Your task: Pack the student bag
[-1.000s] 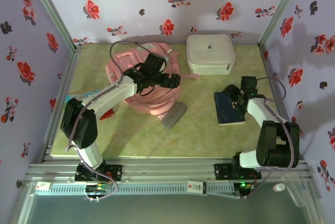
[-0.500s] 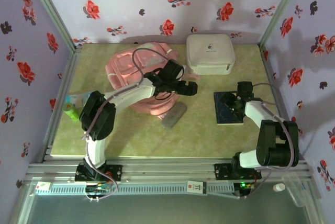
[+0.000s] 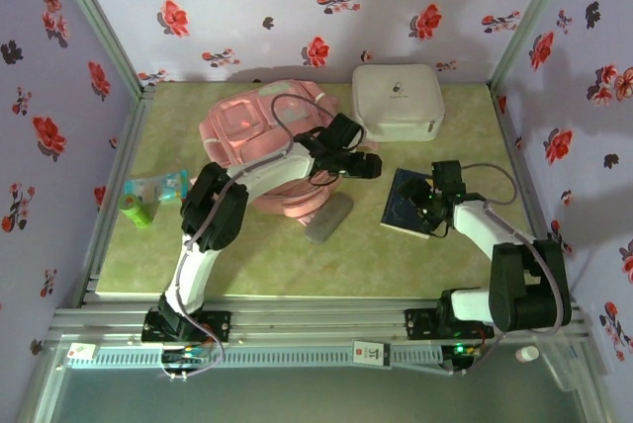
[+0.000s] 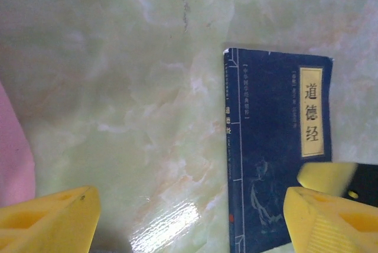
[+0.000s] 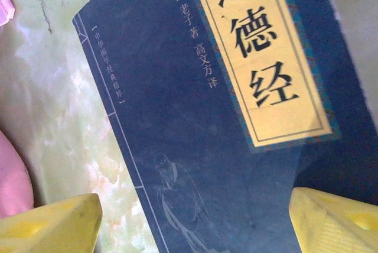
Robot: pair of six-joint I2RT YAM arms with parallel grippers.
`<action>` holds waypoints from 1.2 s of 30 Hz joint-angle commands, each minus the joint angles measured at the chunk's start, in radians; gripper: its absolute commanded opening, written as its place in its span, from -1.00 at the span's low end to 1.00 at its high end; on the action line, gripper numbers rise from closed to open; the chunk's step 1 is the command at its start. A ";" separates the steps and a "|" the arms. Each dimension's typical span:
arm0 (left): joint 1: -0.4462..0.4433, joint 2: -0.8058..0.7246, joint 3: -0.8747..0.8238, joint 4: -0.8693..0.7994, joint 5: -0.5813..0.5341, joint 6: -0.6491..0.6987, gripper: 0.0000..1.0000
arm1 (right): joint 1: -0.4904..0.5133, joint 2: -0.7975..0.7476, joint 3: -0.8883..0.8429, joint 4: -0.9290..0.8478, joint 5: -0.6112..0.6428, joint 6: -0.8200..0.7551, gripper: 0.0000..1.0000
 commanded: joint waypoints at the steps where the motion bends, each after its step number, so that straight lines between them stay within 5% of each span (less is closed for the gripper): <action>1: -0.025 0.063 0.073 -0.070 0.032 -0.007 0.58 | -0.005 -0.056 0.064 -0.104 0.107 -0.115 0.65; 4: -0.046 0.108 0.129 -0.101 0.039 -0.004 0.57 | -0.044 -0.052 0.085 -0.129 0.158 -0.194 0.58; 14: -0.091 0.235 0.246 -0.107 0.092 -0.078 0.34 | -0.136 0.101 0.113 -0.126 0.099 -0.303 -0.22; 17: -0.093 0.250 0.251 -0.097 0.111 -0.097 0.22 | -0.136 0.117 0.106 -0.120 0.107 -0.308 -0.32; 36: -0.092 0.312 0.293 -0.112 0.141 -0.172 -0.16 | -0.136 0.203 0.101 -0.089 0.000 -0.317 -0.37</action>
